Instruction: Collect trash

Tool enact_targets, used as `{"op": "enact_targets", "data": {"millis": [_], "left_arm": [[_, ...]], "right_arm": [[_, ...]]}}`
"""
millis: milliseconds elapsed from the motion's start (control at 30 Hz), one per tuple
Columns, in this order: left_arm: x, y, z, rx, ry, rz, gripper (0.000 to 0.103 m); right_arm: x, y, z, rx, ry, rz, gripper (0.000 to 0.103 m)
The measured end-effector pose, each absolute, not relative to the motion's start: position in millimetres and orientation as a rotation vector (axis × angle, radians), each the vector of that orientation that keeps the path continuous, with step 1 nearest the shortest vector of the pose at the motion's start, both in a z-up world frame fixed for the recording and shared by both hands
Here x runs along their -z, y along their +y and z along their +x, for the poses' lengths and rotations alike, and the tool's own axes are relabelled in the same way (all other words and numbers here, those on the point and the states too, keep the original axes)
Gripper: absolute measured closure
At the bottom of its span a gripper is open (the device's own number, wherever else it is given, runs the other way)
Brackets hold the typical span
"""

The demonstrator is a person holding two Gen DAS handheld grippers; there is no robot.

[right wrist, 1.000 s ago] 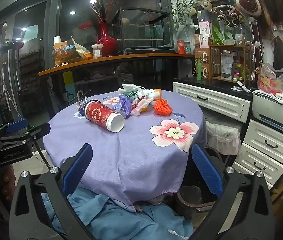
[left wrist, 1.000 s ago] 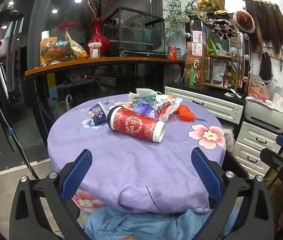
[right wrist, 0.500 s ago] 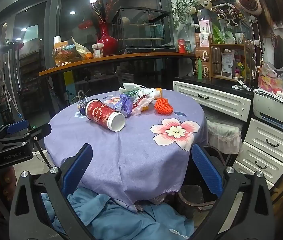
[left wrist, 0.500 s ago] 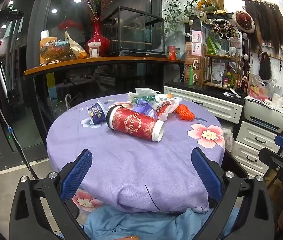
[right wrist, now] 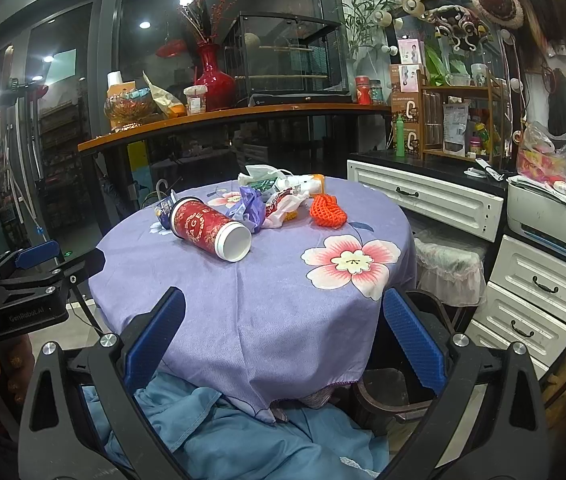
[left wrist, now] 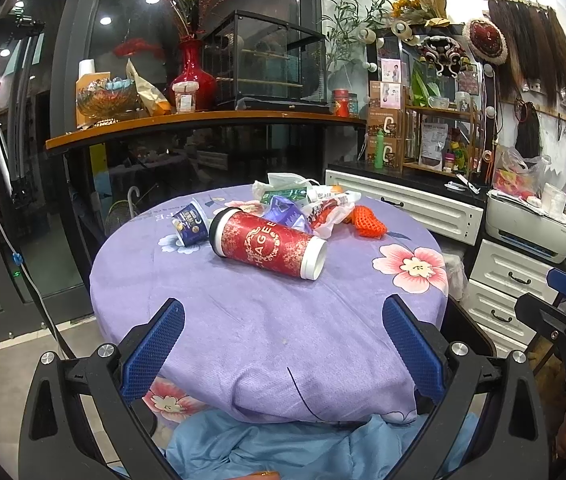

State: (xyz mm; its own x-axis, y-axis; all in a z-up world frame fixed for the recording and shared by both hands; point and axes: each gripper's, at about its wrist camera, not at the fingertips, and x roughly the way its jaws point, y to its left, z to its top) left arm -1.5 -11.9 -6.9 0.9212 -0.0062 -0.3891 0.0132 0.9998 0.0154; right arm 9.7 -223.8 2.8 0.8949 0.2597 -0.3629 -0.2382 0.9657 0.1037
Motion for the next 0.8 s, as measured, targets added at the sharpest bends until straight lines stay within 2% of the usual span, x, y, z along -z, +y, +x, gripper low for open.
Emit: {"op": "enact_targets", "data": {"millis": [800], "left_arm": [[13.2,-14.9,0.3,0.023,0.410,0.020,0.005]], "right_arm": [[-0.6,-223.3,10.8,-0.260,0.388,0.062,0.005]]}}
